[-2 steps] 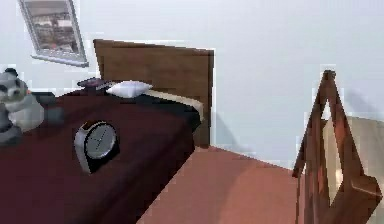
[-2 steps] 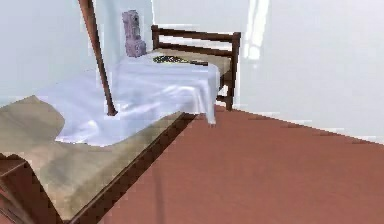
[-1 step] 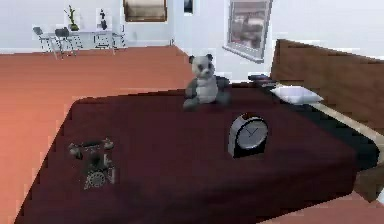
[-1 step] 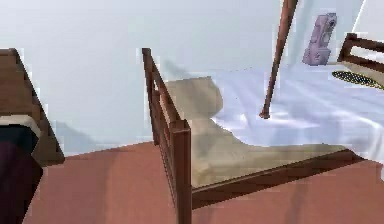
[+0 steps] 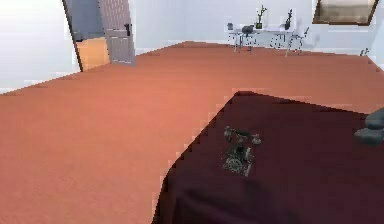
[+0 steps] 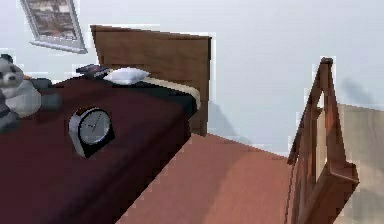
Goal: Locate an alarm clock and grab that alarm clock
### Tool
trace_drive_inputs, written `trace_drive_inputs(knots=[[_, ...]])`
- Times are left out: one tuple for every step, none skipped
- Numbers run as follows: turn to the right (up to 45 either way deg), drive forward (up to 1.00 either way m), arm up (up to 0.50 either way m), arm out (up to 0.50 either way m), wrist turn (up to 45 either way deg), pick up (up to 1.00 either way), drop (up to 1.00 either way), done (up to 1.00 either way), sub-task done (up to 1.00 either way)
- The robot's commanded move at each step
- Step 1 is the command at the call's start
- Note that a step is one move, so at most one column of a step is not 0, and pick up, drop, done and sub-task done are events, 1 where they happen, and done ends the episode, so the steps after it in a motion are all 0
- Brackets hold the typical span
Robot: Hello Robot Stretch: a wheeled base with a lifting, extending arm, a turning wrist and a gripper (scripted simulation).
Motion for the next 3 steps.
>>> trace_drive_inputs(knots=[[-24.0, 0.0, 0.0, 0.0, 0.0, 0.0, 0.0, 0.0, 0.0], [45.0, 0.0, 0.0, 0.0, 0.0, 0.0, 0.0, 0.0, 0.0], [45.0, 0.0, 0.0, 0.0, 0.0, 0.0, 0.0, 0.0, 0.0]])
